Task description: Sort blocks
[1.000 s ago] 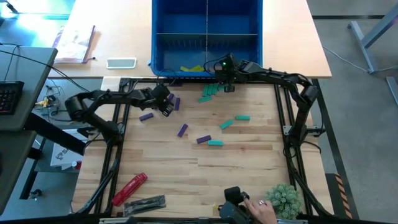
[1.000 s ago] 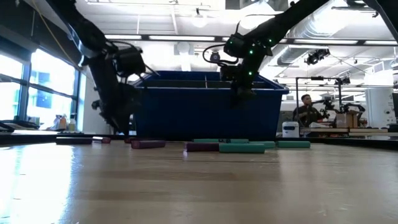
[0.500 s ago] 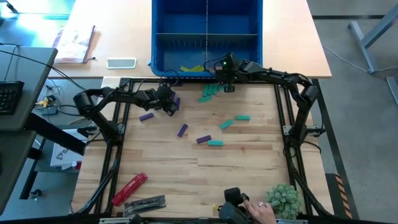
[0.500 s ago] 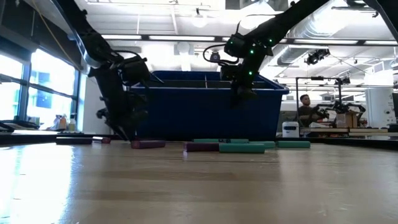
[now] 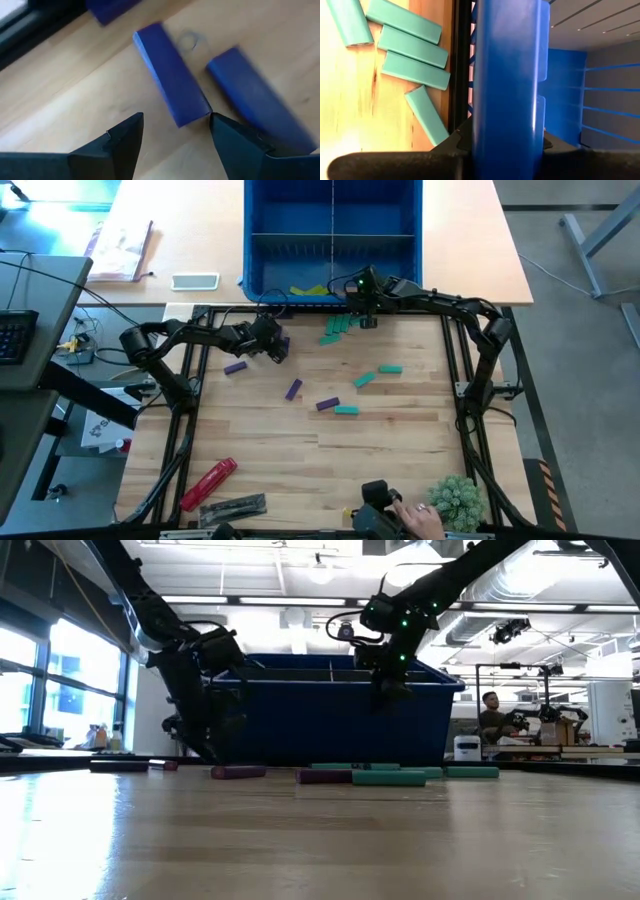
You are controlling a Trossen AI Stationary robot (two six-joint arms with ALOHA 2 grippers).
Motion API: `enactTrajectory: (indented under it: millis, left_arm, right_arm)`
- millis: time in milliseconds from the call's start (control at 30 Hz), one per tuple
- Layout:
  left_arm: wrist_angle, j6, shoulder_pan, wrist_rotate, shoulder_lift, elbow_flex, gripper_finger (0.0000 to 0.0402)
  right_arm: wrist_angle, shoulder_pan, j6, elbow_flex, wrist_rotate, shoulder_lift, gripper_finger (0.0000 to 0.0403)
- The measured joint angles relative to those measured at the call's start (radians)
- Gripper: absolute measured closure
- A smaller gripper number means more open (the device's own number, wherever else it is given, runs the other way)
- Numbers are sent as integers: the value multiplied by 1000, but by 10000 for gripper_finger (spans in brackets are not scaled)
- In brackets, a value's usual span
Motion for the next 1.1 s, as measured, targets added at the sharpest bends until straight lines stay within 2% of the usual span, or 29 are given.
enactTrajectory:
  millis: [267,367,633,767,900,1100]
  left_arm:
    - [113,-45,42,-10,15,0,186]
    - [144,-84,58,35,37,0,186]
    - [299,-135,29,54,127,4,186]
    - [232,-139,14,61,120,6,186]
    - [72,-137,2,122,61,6,186]
    - [-67,-108,-18,62,-97,-7,186]
  right_arm:
    - [0,0,8,0,5,0,341]
    - [0,0,11,0,6,0,341]
    - [0,0,11,0,6,0,341]
    - [0,0,11,0,6,0,342]
    - [0,0,11,0,6,0,342]
    - [1,0,12,0,6,0,342]
